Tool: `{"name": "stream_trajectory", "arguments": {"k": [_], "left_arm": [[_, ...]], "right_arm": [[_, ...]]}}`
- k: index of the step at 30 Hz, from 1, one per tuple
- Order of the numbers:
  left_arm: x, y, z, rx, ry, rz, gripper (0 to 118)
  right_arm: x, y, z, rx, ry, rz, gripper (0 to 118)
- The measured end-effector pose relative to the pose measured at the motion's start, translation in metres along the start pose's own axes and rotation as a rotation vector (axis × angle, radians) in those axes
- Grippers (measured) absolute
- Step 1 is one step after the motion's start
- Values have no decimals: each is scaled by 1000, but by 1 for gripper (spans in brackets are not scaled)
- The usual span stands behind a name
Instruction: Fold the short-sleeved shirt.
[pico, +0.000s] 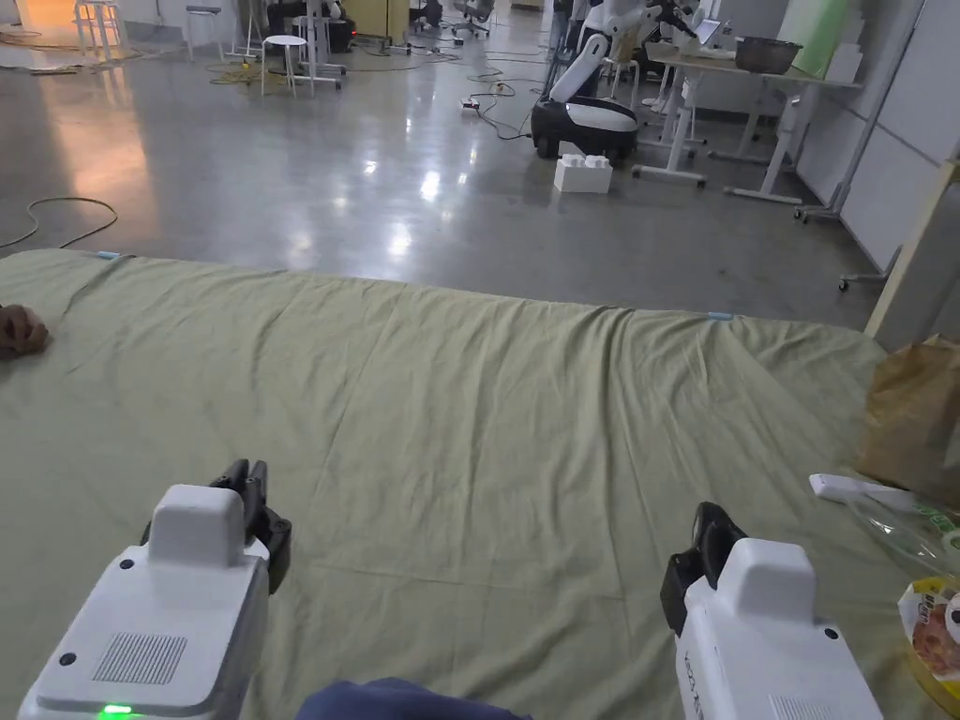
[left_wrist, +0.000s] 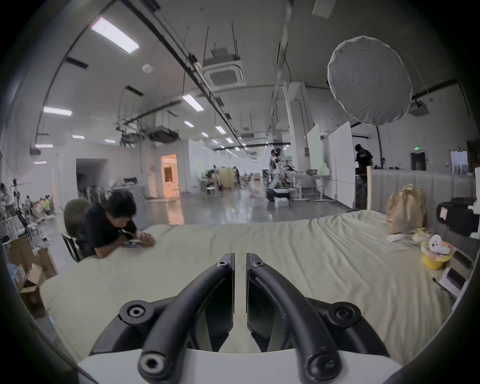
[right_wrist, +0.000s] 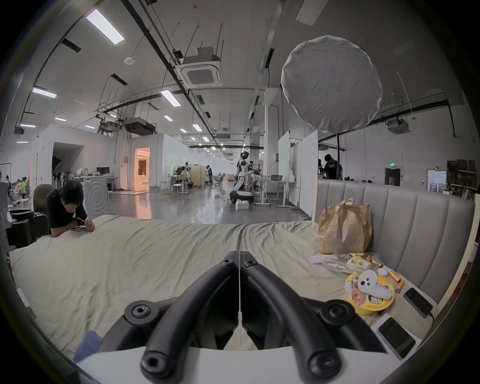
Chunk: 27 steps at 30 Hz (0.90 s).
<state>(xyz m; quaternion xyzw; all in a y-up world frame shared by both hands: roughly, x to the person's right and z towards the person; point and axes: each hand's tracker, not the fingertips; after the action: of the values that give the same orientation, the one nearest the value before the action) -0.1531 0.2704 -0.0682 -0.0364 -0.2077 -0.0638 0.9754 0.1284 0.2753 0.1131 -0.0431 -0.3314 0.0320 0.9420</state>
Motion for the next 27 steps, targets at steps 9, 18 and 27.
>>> {"name": "stream_trajectory", "arguments": {"k": [9, 18, 27], "left_arm": [[-8, 1, -8, -14, -9, 48, 8], [-33, -28, 2, -144, -57, 83, 8], [-63, -66, 16, -369, -160, 229, 8]], "right_arm": [[3, 2, 2, -18, 18, 38, 1], [-55, -46, 32, -256, 213, -31, 1], [-135, -119, 36, -451, 343, 0, 1]]}}
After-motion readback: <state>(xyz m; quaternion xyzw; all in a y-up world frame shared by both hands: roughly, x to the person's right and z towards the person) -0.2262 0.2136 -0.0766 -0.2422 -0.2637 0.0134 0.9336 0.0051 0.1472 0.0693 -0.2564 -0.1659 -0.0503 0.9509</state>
